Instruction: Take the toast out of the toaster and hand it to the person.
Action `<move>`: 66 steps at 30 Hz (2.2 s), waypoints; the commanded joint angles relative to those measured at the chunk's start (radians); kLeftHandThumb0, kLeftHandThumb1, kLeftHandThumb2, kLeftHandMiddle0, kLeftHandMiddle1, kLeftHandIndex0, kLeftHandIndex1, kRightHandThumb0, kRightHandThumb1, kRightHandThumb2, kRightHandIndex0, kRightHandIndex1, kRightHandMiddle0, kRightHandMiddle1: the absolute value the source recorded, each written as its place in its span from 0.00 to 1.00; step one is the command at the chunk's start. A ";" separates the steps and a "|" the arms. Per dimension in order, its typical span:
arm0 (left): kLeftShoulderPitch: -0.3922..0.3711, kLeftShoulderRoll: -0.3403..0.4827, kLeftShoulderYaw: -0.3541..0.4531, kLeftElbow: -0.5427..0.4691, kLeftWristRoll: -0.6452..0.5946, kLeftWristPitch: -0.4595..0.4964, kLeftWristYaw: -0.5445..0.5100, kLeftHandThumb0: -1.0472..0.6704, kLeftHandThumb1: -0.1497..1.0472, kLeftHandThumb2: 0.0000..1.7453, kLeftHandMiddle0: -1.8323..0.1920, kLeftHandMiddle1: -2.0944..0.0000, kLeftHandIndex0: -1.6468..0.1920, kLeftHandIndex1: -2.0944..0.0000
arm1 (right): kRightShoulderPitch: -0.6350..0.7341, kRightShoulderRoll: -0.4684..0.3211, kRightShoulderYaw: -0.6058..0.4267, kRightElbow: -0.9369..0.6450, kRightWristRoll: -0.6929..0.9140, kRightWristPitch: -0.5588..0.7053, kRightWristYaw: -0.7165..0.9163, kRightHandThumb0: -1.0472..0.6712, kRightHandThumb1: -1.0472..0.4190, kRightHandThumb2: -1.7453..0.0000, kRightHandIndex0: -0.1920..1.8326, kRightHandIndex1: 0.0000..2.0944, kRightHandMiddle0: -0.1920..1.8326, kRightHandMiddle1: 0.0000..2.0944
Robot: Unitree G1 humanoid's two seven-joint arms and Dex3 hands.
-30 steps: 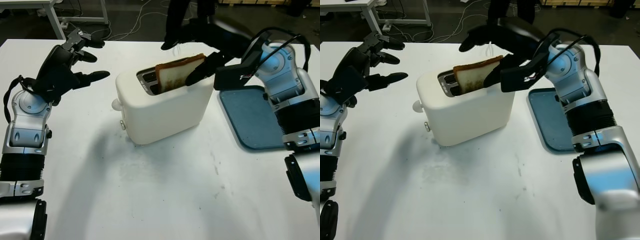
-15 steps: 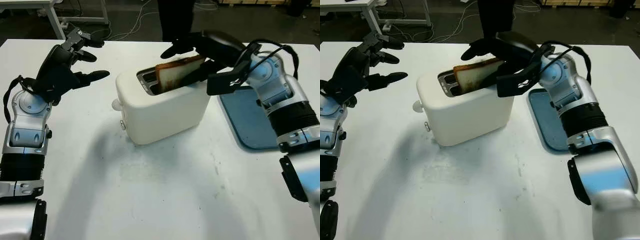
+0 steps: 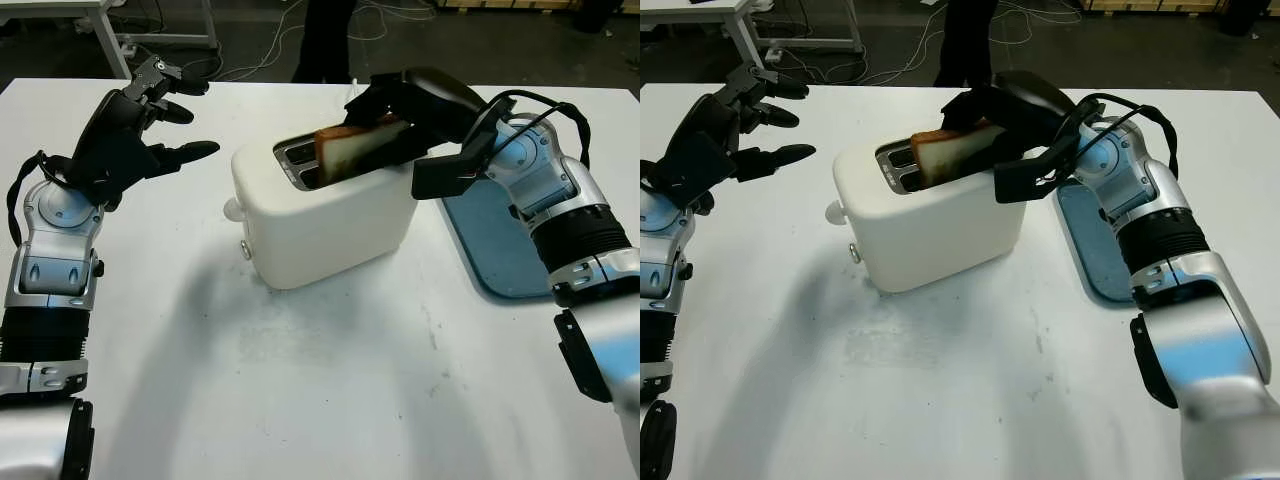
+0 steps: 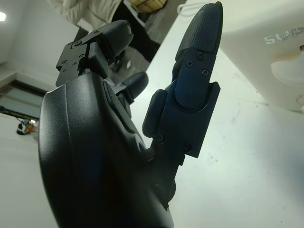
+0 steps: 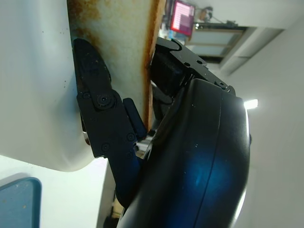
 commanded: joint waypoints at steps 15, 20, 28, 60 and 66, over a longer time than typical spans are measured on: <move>0.006 0.007 -0.004 0.021 0.009 -0.027 0.008 0.19 0.84 0.00 0.91 0.41 0.90 0.48 | -0.137 0.033 -0.196 0.229 0.244 0.129 0.085 0.32 0.09 0.73 0.56 0.83 0.43 0.83; 0.007 0.008 -0.003 0.015 0.012 -0.017 0.009 0.20 0.84 0.00 0.91 0.42 0.90 0.48 | -0.205 0.039 -0.331 0.264 0.415 0.255 0.180 0.36 0.09 0.76 0.58 0.83 0.48 0.83; 0.008 0.005 0.003 0.014 0.001 -0.016 0.008 0.20 0.84 0.00 0.91 0.41 0.90 0.47 | -0.275 -0.004 -0.522 0.309 0.600 0.417 0.193 0.35 0.09 0.78 0.64 0.83 0.50 0.83; 0.005 0.012 -0.007 0.017 0.019 -0.022 0.011 0.18 0.85 0.00 0.91 0.41 0.90 0.48 | -0.175 0.127 -0.530 0.562 0.465 0.481 -0.461 0.52 0.09 0.72 0.40 0.83 0.20 0.83; 0.006 0.005 0.001 0.021 -0.002 -0.023 0.003 0.20 0.84 0.00 0.91 0.42 0.90 0.48 | -0.138 0.149 -0.536 0.570 0.465 0.484 -0.461 0.51 0.09 0.72 0.44 0.83 0.24 0.83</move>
